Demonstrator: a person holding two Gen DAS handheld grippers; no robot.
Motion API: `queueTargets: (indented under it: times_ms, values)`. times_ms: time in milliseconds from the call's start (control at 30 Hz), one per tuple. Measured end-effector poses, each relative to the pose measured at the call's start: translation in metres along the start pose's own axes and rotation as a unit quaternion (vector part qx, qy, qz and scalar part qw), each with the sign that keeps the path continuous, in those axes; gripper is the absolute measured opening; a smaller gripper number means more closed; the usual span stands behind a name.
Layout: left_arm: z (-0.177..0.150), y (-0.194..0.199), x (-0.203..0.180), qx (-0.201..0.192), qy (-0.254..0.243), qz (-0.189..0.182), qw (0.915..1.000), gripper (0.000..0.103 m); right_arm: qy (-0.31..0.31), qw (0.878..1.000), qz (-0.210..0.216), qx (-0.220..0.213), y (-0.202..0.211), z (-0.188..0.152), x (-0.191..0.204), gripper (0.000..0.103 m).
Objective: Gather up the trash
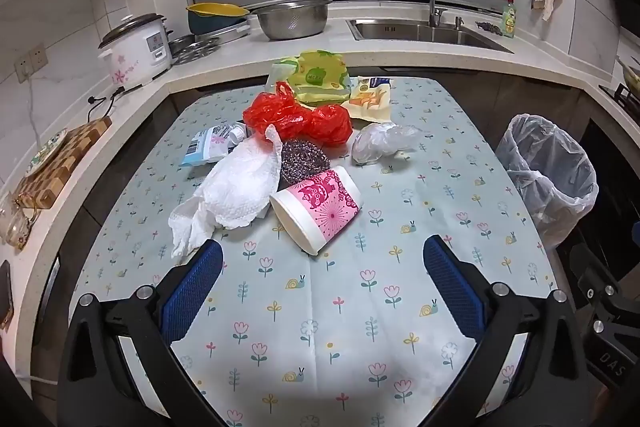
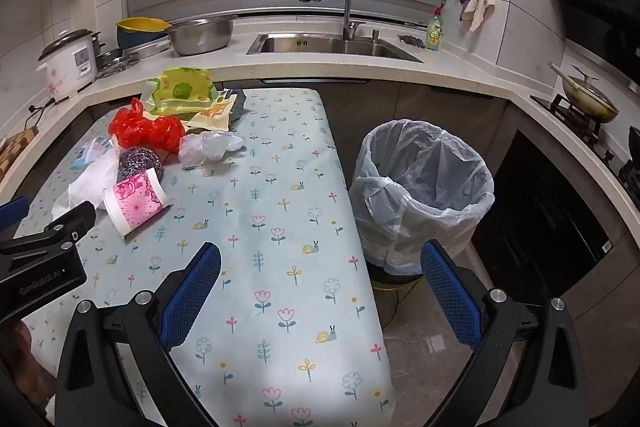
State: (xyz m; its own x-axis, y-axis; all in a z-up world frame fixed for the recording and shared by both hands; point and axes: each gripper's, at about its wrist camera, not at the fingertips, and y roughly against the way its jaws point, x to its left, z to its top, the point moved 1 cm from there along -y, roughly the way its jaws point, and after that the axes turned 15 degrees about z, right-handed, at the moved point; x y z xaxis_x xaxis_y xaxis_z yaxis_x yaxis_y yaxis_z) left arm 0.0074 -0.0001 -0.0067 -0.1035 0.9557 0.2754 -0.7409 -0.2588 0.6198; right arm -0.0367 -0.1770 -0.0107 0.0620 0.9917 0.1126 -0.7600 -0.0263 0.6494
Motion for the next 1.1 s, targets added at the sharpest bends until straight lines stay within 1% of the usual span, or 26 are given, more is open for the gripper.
queueTargets:
  times_ms: [1100]
  values:
    - [-0.0068, -0.0016, 0.0045, 0.009, 0.006, -0.002, 0.9999, 0.096, 0.008, 1.0, -0.005, 0.0, 0.0, -0.0021, 0.0034, 0.096]
